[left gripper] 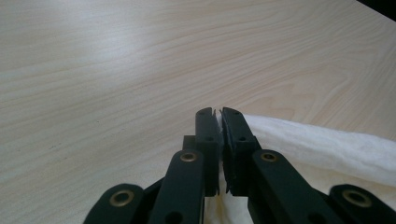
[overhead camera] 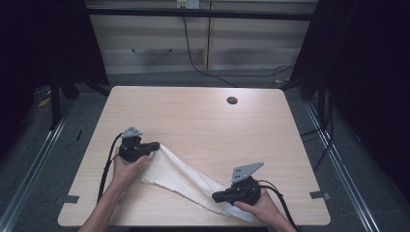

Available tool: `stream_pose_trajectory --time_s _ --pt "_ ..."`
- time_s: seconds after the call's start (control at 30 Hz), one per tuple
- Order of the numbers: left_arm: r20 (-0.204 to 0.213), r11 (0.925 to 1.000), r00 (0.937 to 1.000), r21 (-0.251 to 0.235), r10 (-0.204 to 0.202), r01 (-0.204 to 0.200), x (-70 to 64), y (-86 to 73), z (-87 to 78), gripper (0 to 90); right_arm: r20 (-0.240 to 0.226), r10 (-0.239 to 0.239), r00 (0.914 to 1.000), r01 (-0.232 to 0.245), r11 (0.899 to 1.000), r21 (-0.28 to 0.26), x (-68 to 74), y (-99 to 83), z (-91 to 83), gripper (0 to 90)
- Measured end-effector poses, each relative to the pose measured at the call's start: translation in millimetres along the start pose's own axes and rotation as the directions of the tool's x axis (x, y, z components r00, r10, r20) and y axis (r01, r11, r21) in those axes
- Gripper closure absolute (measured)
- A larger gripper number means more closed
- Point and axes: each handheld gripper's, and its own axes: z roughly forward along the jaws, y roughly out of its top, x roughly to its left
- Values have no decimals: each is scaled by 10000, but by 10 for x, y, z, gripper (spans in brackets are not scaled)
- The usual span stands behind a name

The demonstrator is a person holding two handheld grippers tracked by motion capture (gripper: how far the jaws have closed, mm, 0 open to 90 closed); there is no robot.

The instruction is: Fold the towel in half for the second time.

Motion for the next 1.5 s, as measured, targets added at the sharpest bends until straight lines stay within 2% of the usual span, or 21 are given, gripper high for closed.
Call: stream_pose_trajectory --time_s 0.17,0.27,0.3,0.4,0.53,0.57,0.7,0.77,0.8,0.87,0.97,1.03,1.1,1.2,1.27,1.33,1.4,1.47,1.5 --pt "171 9997 9996 74 245 -246 -67 20 33 863 -629 334 9975 -264 9937 1088 27 -97 112 877" --pt "200 9994 9992 14 359 -359 -103 48 40 863 -739 476 9961 -371 9899 1371 24 -118 179 882" --pt "209 9995 9993 -41 305 -304 -105 53 38 863 -616 376 9974 -279 9881 1515 28 -102 173 883" --pt "234 9995 9995 -236 222 -217 -89 66 9 862 -147 189 9997 -165 9884 1507 23 -81 168 885" --pt "268 9982 9996 -585 132 -116 -81 102 -34 861 900 73 9959 -210 9882 1514 -60 -29 130 885" --pt "361 9976 9993 -697 67 -42 -82 112 -42 861 1206 101 9927 -280 9886 1483 -124 -15 110 885" --pt "388 9960 9992 -887 82 -47 -84 137 -59 860 1850 410 9819 -665 9888 1338 -354 27 38 885" --pt "387 9954 9992 -952 71 -34 -84 144 -62 859 2345 686 9697 -1007 9867 1279 -499 52 -21 886" --pt "383 9955 9992 -946 104 -68 -76 151 -59 859 2388 758 9681 -1081 9862 1255 -558 59 -40 885" --pt "466 9956 9989 -938 59 -15 -78 151 -51 859 2871 871 9539 -1262 9847 1203 -733 98 -93 886" --pt "492 9962 9981 -804 366 -326 -151 133 -48 858 3168 1327 9392 -1687 9817 886 -960 118 -157 886" --pt "604 9942 9962 -911 621 -564 -209 148 -84 859 3072 1570 9386 -1845 9808 624 -1037 108 -173 886" --pt "694 9919 9943 -1029 815 -741 -265 174 -119 859 3171 1545 9357 -1823 9814 598 -1036 109 -170 886" --pt "958 9885 9881 -1031 1207 -1107 -364 191 -158 858 3323 1411 9326 -1713 9832 633 -1018 117 -158 886" --pt "1158 9831 9782 -825 1722 -1633 -454 178 -171 857 3314 1434 9325 -1741 9826 645 -1019 115 -162 886" --pt "1445 9792 9690 -620 2005 -1933 -523 157 -174 855 3295 1460 9328 -1746 9829 587 -1021 110 -161 886" --pt "1591 9711 9580 -329 2384 -2362 -599 122 -170 854 3349 1484 9305 -1751 9832 509 -1014 107 -156 886" --pt "1637 9657 9520 -197 2587 -2590 -651 83 -177 854 3482 1521 9250 -1831 9814 576 -993 114 -152 886" --pt "1660 9663 9522 -187 2564 -2569 -659 69 -188 854 3503 1550 9237 -1852 9812 543 -993 114 -151 886"
